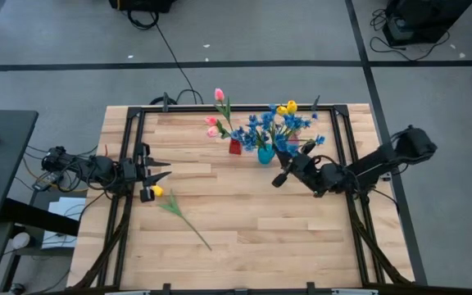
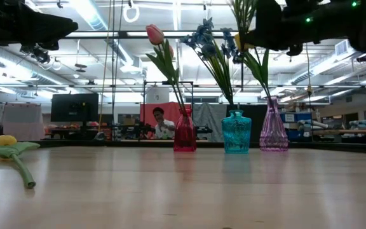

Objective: Sort flowers into vase by color
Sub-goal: Put the blue flowers into the blue vase

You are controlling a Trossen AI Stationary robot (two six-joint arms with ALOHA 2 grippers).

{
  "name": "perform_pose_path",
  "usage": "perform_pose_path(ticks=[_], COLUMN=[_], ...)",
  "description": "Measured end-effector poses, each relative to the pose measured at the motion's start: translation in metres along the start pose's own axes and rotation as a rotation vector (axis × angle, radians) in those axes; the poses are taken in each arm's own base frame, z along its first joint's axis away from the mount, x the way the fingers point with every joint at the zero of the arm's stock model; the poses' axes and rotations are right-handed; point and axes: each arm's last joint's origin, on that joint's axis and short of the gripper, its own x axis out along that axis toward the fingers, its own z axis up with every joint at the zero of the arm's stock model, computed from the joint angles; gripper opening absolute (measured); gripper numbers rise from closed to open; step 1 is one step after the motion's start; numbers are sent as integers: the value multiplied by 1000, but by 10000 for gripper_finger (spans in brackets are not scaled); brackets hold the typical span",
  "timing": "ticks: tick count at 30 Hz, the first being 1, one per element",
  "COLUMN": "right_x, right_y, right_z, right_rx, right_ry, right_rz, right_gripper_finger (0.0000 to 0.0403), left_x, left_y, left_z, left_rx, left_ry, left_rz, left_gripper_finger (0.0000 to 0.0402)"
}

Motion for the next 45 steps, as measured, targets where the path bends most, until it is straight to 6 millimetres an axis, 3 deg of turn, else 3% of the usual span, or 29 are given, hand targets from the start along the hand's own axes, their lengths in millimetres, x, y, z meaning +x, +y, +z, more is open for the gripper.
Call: perform_pose_path(ticks=[10, 21, 30, 39, 45], right_x=[29, 18, 26, 25, 20], right_y=[-9, -15, -20, -19, -1], right_z=[-29, -32, -46, -42, -31], right_rx=[-74, -85, -44, -17, -69], right_ry=[-14, 2, 35, 11, -13], right_rz=[-6, -11, 20, 20, 57], right_gripper_finger=[7, 7, 7, 7, 7], left_x=[0, 0, 0, 0, 0], left_y=[0, 0, 0, 0, 0], left_z=[0, -2, -1, -2, -2], left_rx=[0, 5, -3, 3, 4], left_ry=[0, 25, 15, 20, 21], left_rz=[3, 19, 22, 21, 20], left_gripper_finger=[115, 115, 115, 115, 115])
